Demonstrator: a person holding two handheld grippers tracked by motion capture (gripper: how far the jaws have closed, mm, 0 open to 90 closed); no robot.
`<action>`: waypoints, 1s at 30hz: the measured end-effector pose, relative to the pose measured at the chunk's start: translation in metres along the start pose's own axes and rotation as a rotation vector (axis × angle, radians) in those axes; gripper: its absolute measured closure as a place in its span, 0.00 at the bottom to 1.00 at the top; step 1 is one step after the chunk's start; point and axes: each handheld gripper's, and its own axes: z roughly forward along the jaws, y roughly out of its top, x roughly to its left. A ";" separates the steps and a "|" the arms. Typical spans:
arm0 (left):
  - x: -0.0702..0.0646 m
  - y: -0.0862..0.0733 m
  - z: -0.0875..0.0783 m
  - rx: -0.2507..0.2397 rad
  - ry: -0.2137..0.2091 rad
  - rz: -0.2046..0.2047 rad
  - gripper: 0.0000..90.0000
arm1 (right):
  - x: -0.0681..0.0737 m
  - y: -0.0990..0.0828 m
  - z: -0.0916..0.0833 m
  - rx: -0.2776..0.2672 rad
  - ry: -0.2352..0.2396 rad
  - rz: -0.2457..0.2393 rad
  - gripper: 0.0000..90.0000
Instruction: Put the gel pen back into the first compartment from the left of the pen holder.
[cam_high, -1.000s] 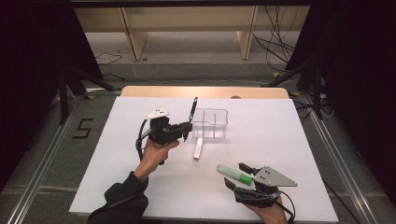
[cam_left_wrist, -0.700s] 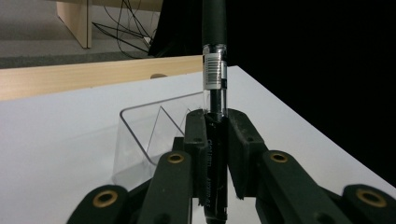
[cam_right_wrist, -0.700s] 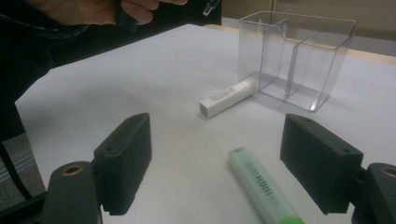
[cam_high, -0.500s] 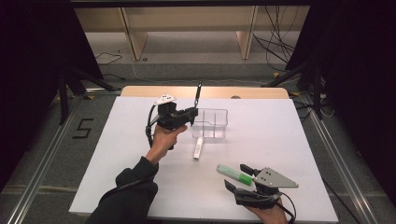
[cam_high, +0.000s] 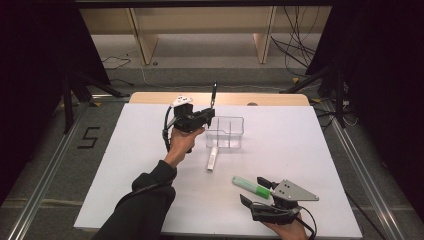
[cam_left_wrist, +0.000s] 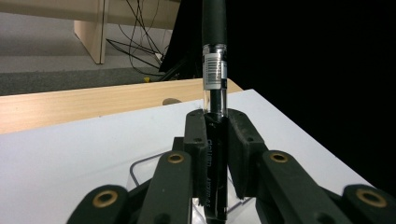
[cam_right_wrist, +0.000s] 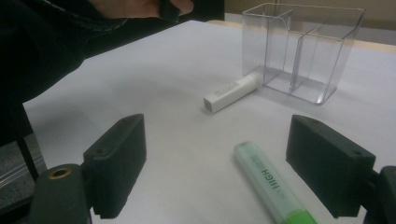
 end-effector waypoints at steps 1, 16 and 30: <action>0.001 0.000 0.002 0.000 0.003 0.001 0.88 | 0.000 0.000 0.000 0.003 0.002 0.001 0.23; 0.013 -0.013 0.019 0.015 0.046 0.019 0.88 | 0.002 -0.001 0.001 0.009 0.017 -0.005 0.24; 0.015 -0.022 0.021 0.004 0.041 0.007 0.88 | 0.002 -0.002 0.002 0.010 0.018 -0.004 0.25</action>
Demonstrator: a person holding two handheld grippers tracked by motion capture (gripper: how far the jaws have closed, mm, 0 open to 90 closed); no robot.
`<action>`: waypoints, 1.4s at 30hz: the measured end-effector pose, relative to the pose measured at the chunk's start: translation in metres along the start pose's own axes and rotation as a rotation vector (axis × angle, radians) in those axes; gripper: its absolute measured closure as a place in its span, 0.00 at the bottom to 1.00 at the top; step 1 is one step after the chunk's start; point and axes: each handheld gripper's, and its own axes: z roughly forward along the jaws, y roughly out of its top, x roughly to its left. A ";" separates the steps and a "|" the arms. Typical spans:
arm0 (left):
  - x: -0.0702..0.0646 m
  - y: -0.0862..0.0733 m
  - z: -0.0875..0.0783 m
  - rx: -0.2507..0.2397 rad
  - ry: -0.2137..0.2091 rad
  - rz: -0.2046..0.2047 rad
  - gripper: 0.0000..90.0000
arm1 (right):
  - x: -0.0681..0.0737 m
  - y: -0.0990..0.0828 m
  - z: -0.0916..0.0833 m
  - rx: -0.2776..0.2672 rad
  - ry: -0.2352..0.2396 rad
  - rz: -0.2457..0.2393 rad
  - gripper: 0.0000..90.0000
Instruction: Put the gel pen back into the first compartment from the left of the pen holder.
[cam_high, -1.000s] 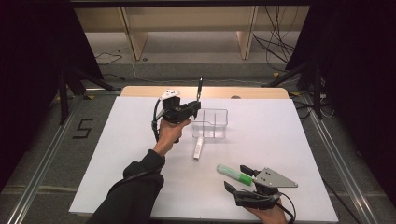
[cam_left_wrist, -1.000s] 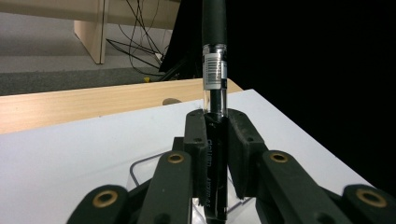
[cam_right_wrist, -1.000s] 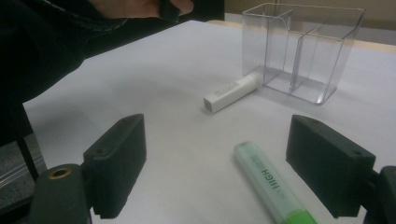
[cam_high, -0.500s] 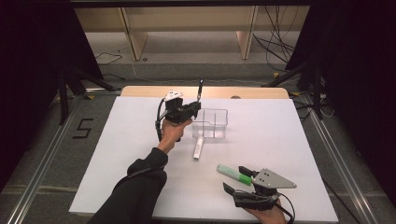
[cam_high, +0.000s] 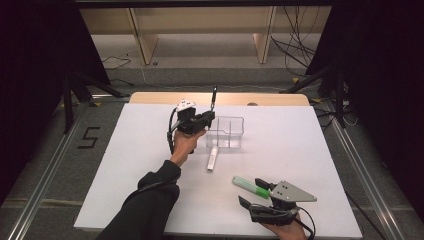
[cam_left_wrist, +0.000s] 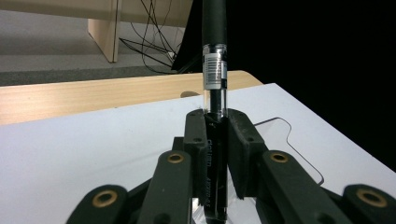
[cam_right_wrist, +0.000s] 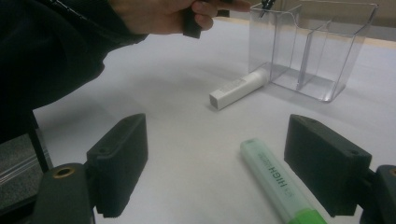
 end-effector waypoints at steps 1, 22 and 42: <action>-0.001 0.000 0.000 -0.001 -0.003 0.000 0.88 | 0.000 0.000 0.000 -0.001 -0.001 0.000 0.25; -0.003 -0.008 0.001 0.039 0.012 0.033 0.87 | 0.000 0.000 0.000 0.003 -0.005 -0.005 0.26; -0.024 0.003 -0.031 0.154 -0.068 0.038 0.33 | 0.000 0.000 0.000 0.005 -0.013 -0.012 0.26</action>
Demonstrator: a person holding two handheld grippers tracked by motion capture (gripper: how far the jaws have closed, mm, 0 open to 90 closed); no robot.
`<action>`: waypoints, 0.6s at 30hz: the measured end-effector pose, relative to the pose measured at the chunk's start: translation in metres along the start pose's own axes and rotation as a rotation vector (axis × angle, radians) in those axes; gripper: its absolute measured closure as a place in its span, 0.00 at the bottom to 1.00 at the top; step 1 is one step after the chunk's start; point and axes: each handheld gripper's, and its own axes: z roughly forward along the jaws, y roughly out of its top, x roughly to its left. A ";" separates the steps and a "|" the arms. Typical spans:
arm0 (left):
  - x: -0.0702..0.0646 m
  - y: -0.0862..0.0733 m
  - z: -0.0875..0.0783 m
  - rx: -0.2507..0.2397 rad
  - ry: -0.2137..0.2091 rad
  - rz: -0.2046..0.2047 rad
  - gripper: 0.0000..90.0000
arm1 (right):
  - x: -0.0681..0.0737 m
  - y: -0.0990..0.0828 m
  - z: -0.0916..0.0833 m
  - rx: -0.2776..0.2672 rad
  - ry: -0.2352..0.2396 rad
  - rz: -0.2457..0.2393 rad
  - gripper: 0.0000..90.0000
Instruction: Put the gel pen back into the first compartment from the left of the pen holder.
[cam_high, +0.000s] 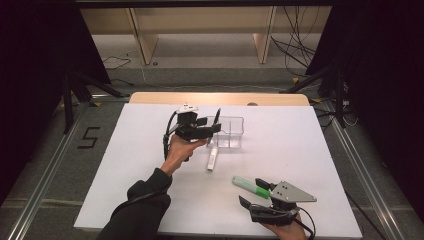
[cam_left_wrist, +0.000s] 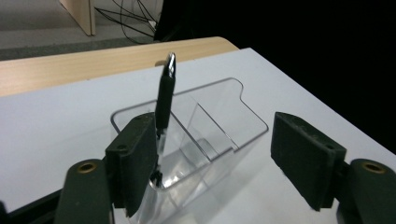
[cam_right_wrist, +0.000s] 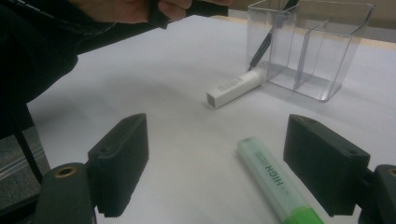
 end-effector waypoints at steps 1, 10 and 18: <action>0.000 -0.002 -0.002 0.006 -0.007 -0.004 0.32 | 0.000 0.000 0.000 0.002 0.000 0.001 0.26; -0.009 -0.021 -0.019 0.043 -0.043 0.003 0.18 | -0.002 0.000 0.000 0.001 -0.009 0.006 0.26; -0.008 -0.028 -0.032 0.047 -0.048 0.008 0.17 | -0.007 -0.001 -0.002 0.012 -0.028 0.014 0.26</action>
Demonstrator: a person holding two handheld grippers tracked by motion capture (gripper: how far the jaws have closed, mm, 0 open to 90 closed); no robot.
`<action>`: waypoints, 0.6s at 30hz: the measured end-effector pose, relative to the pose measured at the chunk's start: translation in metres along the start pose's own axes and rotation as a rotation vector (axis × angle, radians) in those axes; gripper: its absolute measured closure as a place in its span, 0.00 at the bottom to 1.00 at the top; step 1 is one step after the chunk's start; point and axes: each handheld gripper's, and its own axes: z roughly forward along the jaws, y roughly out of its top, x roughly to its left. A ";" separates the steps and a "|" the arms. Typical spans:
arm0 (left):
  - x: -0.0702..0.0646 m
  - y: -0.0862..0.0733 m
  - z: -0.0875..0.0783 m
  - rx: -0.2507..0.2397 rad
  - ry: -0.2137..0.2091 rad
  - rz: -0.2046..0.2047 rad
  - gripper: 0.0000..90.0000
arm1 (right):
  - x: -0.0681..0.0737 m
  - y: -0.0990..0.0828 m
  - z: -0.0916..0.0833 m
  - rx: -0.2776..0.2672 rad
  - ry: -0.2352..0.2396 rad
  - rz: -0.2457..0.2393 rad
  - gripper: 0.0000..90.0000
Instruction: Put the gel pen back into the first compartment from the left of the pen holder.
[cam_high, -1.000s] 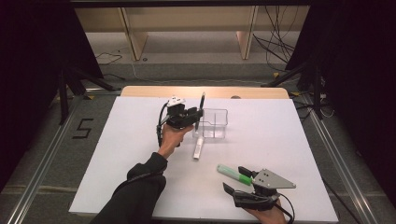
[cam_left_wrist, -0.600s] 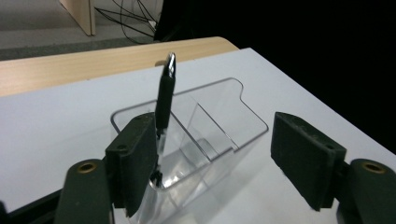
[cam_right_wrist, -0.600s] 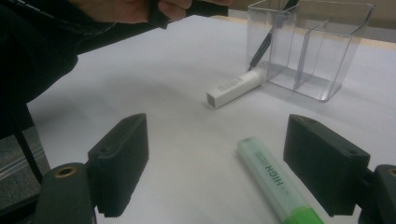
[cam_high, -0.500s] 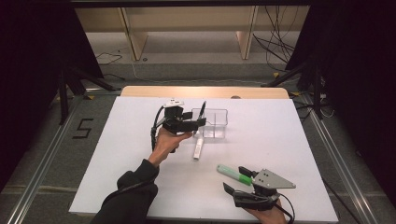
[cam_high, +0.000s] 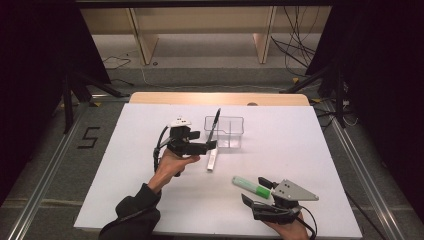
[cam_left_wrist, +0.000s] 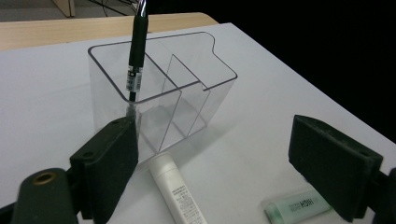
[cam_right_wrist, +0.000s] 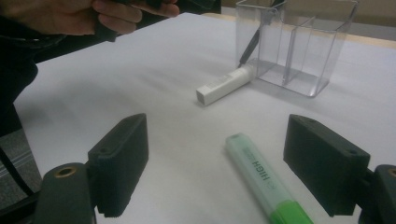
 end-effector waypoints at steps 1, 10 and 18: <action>0.000 -0.001 -0.001 -0.003 -0.003 -0.008 0.17 | -0.001 0.000 0.000 0.005 -0.002 0.003 0.26; 0.000 -0.013 -0.009 0.040 0.023 -0.011 0.17 | -0.006 -0.002 0.000 0.023 -0.019 0.005 0.26; -0.001 -0.026 -0.014 0.073 0.035 0.001 0.17 | -0.011 -0.003 0.002 0.055 -0.015 -0.002 0.26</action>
